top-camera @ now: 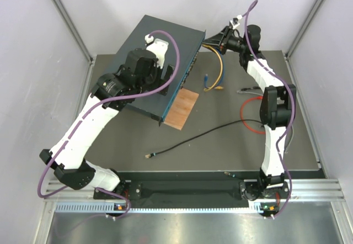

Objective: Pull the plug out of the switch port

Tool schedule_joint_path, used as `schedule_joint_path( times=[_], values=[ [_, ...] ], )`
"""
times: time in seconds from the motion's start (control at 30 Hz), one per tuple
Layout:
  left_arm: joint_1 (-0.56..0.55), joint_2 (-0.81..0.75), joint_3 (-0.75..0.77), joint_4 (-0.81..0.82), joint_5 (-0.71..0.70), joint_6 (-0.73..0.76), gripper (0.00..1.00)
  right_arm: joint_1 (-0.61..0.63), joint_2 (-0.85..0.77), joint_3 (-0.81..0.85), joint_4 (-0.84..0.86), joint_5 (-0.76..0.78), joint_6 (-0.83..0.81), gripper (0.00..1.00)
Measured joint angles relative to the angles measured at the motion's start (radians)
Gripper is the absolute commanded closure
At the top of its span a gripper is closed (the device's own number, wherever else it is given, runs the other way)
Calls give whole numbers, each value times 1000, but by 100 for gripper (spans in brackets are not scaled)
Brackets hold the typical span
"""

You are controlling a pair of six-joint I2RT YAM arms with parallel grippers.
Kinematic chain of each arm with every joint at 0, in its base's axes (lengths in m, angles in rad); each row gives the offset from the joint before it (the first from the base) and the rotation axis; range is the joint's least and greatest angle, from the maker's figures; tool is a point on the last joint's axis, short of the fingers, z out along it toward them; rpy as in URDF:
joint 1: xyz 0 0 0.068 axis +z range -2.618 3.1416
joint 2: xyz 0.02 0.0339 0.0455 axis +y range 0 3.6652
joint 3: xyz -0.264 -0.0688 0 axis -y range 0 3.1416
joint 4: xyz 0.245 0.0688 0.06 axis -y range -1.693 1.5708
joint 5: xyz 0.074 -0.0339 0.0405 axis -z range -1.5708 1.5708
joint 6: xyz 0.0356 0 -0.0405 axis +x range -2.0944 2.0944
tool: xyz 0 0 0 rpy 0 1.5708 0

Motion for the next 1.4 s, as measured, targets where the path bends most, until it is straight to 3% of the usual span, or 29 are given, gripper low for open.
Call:
schedule_joint_path(
  times=[0.13,0.17,0.23,0.33,0.47,0.6,0.8,0.9,1.03,1.1,1.27,1.4],
  values=[
    [0,0,0,0,-2,0,12,-3,17,33,-29,-18,-5,81],
    [0,0,-1,0,-3,0,12,-3,18,47,-56,-19,-19,89],
    [0,-3,-5,0,-4,0,12,-3,21,85,-137,-19,-57,94],
    [0,-7,-9,0,-6,0,12,-3,21,123,-235,-10,-115,98],
    [0,-7,-10,0,-7,0,12,-3,21,171,-357,11,-190,99],
    [0,-7,-11,0,-6,0,12,-3,20,217,-470,33,-283,92],
    [0,-7,-11,0,-6,-1,12,-2,7,246,-565,63,-417,96],
    [0,-7,-11,0,-6,-2,13,-6,-26,149,-444,51,-358,95],
    [0,-7,-11,0,-6,-2,13,-18,-58,-66,-43,25,-95,95],
    [0,-8,-11,0,-6,-3,12,-23,-58,-115,66,20,3,94],
    [0,-13,-11,0,-6,-6,12,-25,-57,-138,130,18,81,93],
    [0,-19,-11,0,-6,-8,13,-28,-58,-100,21,13,-17,88]
  ],
)
